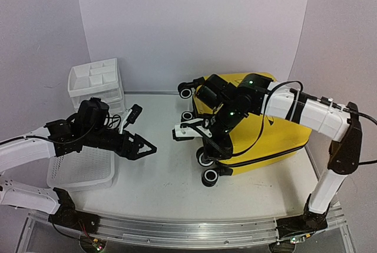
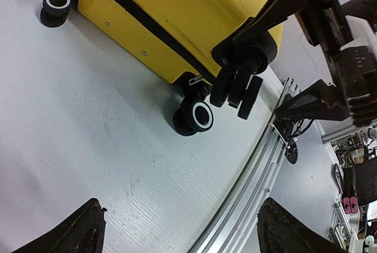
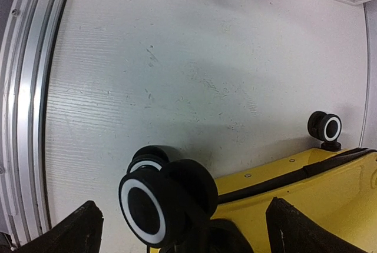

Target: Open, take out, and arrange the luggage

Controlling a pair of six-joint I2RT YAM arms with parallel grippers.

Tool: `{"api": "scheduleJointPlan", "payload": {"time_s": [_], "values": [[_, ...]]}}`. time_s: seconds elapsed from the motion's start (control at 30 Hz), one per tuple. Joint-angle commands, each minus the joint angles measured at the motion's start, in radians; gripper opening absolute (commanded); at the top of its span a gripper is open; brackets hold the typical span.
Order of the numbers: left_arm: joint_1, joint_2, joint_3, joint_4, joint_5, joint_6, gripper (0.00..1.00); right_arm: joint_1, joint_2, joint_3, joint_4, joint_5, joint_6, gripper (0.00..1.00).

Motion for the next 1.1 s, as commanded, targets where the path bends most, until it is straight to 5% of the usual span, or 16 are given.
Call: {"api": "scheduleJointPlan", "payload": {"time_s": [0.0, 0.23, 0.5, 0.6, 0.93, 1.07], "values": [[-0.001, -0.039, -0.002, 0.05, 0.003, -0.013, 0.9, 0.0, 0.068, 0.097, -0.079, 0.036, 0.026, 0.98], [-0.001, -0.055, -0.007, 0.054, 0.004, -0.005, 0.9, 0.001, 0.141, 0.136, -0.15, 0.084, 0.017, 0.97], [-0.001, -0.057, -0.01, 0.053, -0.004, -0.001, 0.9, 0.001, 0.217, 0.194, -0.226, 0.109, 0.0, 0.79], [-0.001, -0.063, -0.012, 0.055, -0.014, 0.001, 0.9, 0.002, 0.236, 0.211, -0.239, 0.098, -0.006, 0.69], [-0.001, -0.03, -0.056, 0.178, -0.069, -0.027, 0.89, -0.07, 0.151, 0.261, -0.256, -0.126, -0.012, 0.0], [-0.002, 0.02, -0.068, 0.286, -0.062, -0.034, 0.88, -0.111, 0.1, 0.267, -0.286, -0.249, -0.043, 0.0]]}}
